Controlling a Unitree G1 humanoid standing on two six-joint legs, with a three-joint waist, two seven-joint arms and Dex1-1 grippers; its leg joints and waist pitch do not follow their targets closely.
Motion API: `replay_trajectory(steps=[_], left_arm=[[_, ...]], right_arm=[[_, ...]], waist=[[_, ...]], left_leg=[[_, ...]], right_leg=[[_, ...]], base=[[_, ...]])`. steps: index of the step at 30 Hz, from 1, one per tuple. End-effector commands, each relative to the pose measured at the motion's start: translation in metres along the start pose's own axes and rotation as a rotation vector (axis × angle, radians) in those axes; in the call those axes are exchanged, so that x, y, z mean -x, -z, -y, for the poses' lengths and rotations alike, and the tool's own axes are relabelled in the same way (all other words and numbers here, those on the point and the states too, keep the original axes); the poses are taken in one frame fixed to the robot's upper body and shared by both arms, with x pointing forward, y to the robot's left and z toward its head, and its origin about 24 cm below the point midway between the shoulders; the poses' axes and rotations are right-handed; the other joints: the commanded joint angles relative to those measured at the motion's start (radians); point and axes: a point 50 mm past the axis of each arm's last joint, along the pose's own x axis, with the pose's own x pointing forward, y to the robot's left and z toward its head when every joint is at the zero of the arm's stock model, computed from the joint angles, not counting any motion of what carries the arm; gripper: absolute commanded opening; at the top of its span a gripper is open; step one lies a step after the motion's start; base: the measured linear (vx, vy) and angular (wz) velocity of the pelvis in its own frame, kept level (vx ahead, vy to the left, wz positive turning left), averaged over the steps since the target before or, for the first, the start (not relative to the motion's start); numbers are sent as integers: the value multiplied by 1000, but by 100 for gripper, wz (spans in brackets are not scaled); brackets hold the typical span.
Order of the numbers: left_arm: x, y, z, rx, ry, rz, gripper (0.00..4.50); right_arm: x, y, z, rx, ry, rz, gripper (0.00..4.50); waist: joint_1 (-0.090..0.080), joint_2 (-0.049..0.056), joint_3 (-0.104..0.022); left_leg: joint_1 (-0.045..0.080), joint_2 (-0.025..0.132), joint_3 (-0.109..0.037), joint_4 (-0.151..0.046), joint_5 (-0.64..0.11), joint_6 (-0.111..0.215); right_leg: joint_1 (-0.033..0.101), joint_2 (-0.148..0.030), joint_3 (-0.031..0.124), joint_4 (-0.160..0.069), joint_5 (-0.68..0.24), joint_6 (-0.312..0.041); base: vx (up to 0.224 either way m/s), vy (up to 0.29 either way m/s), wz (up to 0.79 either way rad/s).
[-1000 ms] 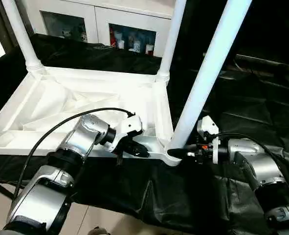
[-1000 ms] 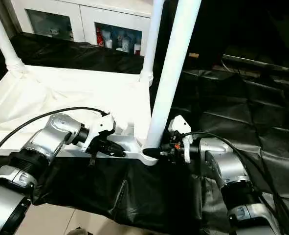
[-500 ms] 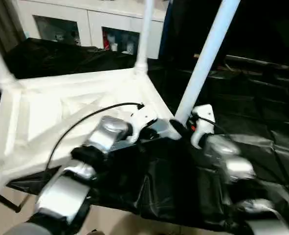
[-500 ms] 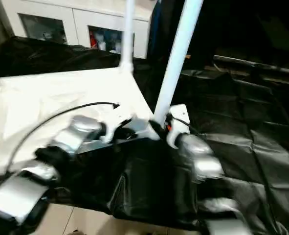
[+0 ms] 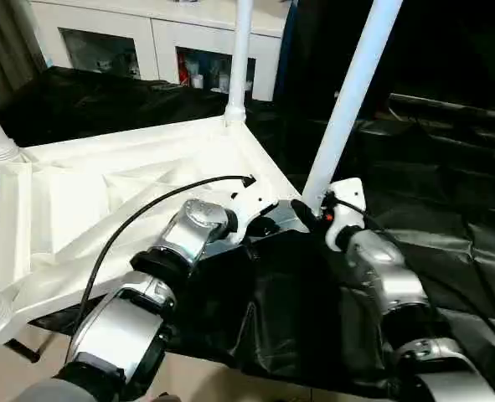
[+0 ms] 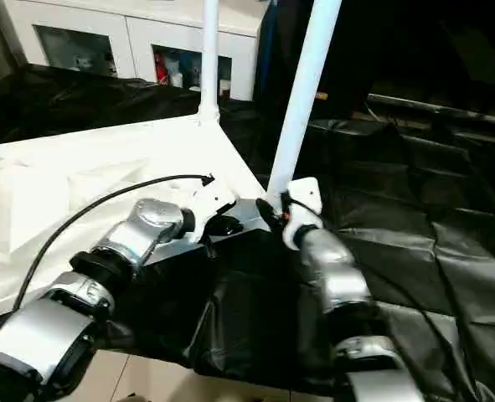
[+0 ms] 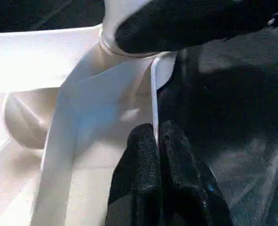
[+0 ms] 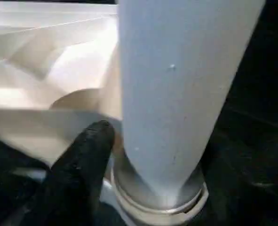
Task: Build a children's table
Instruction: Rotate leg to tighten
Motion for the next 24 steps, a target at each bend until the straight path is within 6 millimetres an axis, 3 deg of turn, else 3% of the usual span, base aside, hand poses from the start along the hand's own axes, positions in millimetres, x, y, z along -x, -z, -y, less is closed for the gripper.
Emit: replay_trajectory(steps=[1,4,6,9,16,19,20,24], left_arm=[[-1,9,16,-25,189,-3,0],[8,14,21,-40,304,3,0],[14,16,20,-55,342,3,0],[19,19,20,-57,383,-7,0],[38,26,17,-40,481,-49,0],[44,28,15,-31,502,-59,0],[45,29,15,-29,504,-60,0],[45,29,16,-27,504,-59,0]], right_arm=[[7,3,-9,29,-221,-35,299],[22,-1,-1,69,-322,-43,299],[31,-5,6,107,-363,-39,299],[37,-6,7,107,-421,-56,299],[49,-5,6,103,-557,-104,299],[52,-2,3,101,-609,-135,285],[52,-1,2,98,-616,-139,257],[53,2,-1,86,-634,-149,233]], waist=[[7,-4,-45],[10,-2,-49],[15,1,-53],[20,2,-53],[34,2,-49],[37,4,-47],[36,4,-47],[34,1,-48]], left_leg=[[-5,3,6,-65,-308,46],[-7,8,11,-58,-246,71],[1,10,14,-54,-215,80],[0,10,15,-52,-182,91],[4,15,20,-53,-225,72],[4,15,19,-55,-248,54],[3,15,18,-56,-250,48],[4,14,18,-55,-237,45]], right_leg=[[46,-41,29,-82,-368,-150],[50,-40,32,-62,-226,-213],[47,-39,32,-55,-154,-240],[53,-36,31,-41,-66,-275],[52,-39,32,-46,-147,-259],[49,-39,32,-50,-196,-245],[49,-40,32,-50,-204,-240],[48,-40,33,-49,-186,-239]], base=[[0,0,0],[0,0,0],[0,0,0],[0,0,0],[0,0,0],[0,0,0],[0,0,0],[0,0,0]])
